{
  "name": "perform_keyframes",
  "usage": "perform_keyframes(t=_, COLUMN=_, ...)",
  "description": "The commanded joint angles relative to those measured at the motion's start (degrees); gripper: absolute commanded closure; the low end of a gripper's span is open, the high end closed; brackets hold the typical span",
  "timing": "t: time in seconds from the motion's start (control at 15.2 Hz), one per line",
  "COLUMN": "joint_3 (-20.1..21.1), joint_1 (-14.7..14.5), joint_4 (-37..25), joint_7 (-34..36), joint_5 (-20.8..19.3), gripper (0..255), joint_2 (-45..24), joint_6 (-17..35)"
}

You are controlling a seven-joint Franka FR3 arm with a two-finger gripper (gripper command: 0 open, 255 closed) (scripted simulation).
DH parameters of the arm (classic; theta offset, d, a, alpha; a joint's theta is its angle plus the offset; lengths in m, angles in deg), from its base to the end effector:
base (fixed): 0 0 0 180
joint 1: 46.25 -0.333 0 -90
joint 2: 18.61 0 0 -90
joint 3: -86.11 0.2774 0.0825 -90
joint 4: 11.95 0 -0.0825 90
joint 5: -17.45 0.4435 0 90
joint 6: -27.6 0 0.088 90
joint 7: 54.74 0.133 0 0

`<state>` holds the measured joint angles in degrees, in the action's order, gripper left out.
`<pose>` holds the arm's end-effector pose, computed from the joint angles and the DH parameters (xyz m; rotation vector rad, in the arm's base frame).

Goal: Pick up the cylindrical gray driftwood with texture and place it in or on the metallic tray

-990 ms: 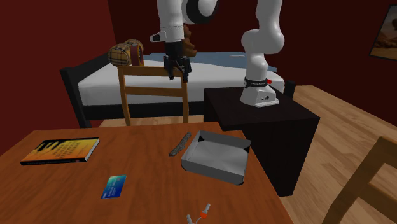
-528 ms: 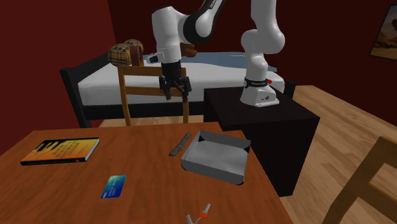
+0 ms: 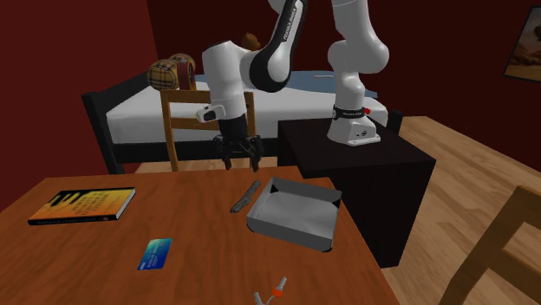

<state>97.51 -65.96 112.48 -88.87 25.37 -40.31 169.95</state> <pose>0.4876 0.3064 0.1042 -2.6082 -1.4501 0.0867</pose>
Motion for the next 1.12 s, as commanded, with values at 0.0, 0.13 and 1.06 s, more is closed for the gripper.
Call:
perform_keyframes(t=0.0, joint_3=0.95, joint_1=-0.69, joint_4=-2.2, joint_7=-1.56, joint_5=-0.17, gripper=0, joint_2=-3.71, joint_6=1.37)
perform_keyframes(t=0.13, joint_3=1.53, joint_1=-1.21, joint_4=-3.73, joint_7=-2.42, joint_5=-0.42, gripper=0, joint_2=-5.99, joint_6=2.03)
perform_keyframes(t=1.06, joint_3=1.14, joint_1=-2.27, joint_4=-4.25, joint_7=-2.1, joint_5=-0.91, gripper=0, joint_2=-10.93, joint_6=6.5)
